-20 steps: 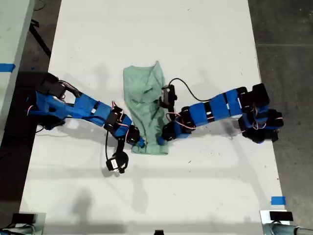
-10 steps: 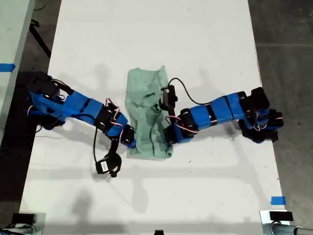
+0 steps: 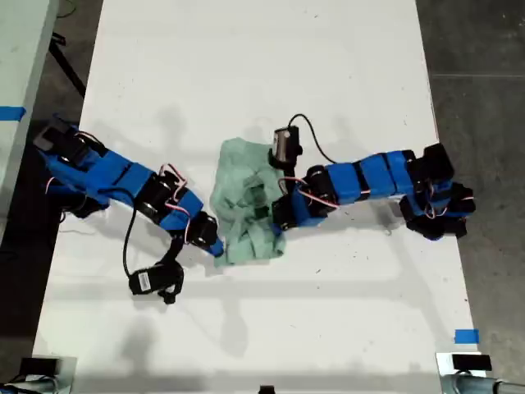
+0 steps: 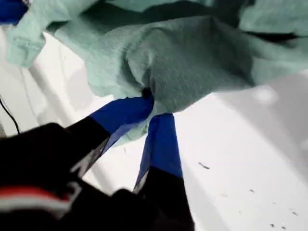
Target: Fold t-shirt
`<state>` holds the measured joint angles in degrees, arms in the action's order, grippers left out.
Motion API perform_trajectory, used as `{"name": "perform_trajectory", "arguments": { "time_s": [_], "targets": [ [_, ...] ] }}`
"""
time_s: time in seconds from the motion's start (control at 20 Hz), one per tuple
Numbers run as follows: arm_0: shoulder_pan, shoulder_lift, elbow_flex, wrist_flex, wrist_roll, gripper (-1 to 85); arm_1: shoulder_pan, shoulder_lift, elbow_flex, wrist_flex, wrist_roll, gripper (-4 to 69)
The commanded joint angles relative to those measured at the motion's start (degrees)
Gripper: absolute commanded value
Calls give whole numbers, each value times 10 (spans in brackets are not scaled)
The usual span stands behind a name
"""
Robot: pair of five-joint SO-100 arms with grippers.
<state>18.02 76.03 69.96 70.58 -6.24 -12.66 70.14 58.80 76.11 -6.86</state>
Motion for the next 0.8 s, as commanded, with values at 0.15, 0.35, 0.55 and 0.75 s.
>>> {"name": "perform_trajectory", "arguments": {
  "time_s": [0.15,0.35,0.55,0.75],
  "targets": [
    [-217,110,-3,18,133,-1,164,112,35,-35,-93,-13],
    [-309,54,-14,18,190,3,241,127,109,-92,-124,-16],
    [-374,43,-11,31,225,279,312,196,191,-143,-130,407],
    [-434,134,28,21,270,238,388,367,294,-191,-210,343]
  ]
}}
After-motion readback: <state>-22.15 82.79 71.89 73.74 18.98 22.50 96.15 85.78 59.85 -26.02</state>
